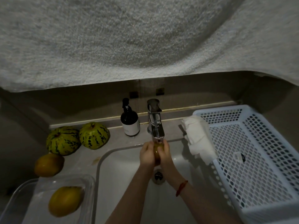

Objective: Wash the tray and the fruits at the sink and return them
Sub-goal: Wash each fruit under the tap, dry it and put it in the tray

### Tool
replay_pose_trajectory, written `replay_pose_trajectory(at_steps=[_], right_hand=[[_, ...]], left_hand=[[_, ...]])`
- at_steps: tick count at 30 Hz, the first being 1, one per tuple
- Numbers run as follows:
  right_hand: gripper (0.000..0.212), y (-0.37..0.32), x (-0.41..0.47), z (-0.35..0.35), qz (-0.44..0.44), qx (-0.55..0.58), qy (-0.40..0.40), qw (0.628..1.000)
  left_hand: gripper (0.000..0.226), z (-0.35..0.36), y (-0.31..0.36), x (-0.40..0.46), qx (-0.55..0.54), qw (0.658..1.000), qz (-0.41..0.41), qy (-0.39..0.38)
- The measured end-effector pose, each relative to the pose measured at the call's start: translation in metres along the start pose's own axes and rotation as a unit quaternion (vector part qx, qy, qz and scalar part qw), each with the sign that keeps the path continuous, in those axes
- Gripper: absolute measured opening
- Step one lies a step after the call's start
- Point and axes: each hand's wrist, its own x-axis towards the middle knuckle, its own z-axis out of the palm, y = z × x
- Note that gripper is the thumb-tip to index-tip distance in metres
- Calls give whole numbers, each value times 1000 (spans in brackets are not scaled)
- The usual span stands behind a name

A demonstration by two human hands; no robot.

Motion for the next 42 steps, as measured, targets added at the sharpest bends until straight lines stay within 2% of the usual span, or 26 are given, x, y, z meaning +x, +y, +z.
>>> replay_pose_trajectory(at_steps=[2,4,5,7,8,9,11,13,15,17,20,23,25,27,28,30,32,34,36,39,42], right_hand=[[32,-13,4,-2,81,138,17,987],[30,-22,7,-8,147,181,13,972],[34,-28,6,-12,188,186,0,964],[43,-37,5,-17,254,124,-22,959],[43,-38,6,-17,254,72,-23,964],[39,-36,6,-15,223,4,-10,975],[31,-26,4,-9,79,-103,47,990],[18,-14,-2,0,-40,-104,53,992],[20,-9,-6,1,-95,-115,13,989],[30,-5,-9,-3,-104,-126,-49,985],[33,-3,-16,-12,-120,-97,-110,982],[34,-5,-14,-17,-65,-29,-84,994],[38,-8,-9,-18,-20,13,-61,998],[30,-13,-6,-16,45,54,-50,996],[29,-16,-5,-15,88,75,-47,992],[36,-20,-3,-14,177,107,-41,978],[39,-24,0,-15,206,92,-34,974],[36,-24,5,-17,170,11,-17,985],[26,-17,8,-16,96,-54,17,994],[3,-5,5,-13,-28,-39,32,998],[45,2,-4,-7,-82,-18,-39,996]], left_hand=[[18,5,-6,-3,48,994,94,-14],[17,6,-7,-5,66,988,129,-46],[17,5,-6,-5,68,987,132,-54],[19,1,-5,-7,69,989,121,-58],[21,-1,-6,-8,53,989,115,-70],[22,-2,-5,-9,33,989,115,-81],[25,-2,-2,-12,6,992,105,-64],[25,-1,1,-11,-41,997,53,-24],[30,-4,5,-12,-94,994,-39,-36],[41,-12,8,-11,-88,987,-97,-88],[33,-20,8,-8,-14,988,-89,-123],[27,-15,9,-8,-90,985,-128,-76],[32,-10,8,-8,-143,975,-160,-61],[37,-5,7,-5,-178,968,-171,-38],[37,-4,7,-3,-165,973,-163,-21],[32,-3,4,-1,-32,995,-95,5],[25,-2,-1,-3,73,997,-11,5],[27,-3,-4,-6,69,998,14,-8],[34,0,-1,-9,26,999,-2,-27],[29,0,12,-11,-36,996,-78,-29],[38,-10,16,-11,-118,978,-159,-64]])
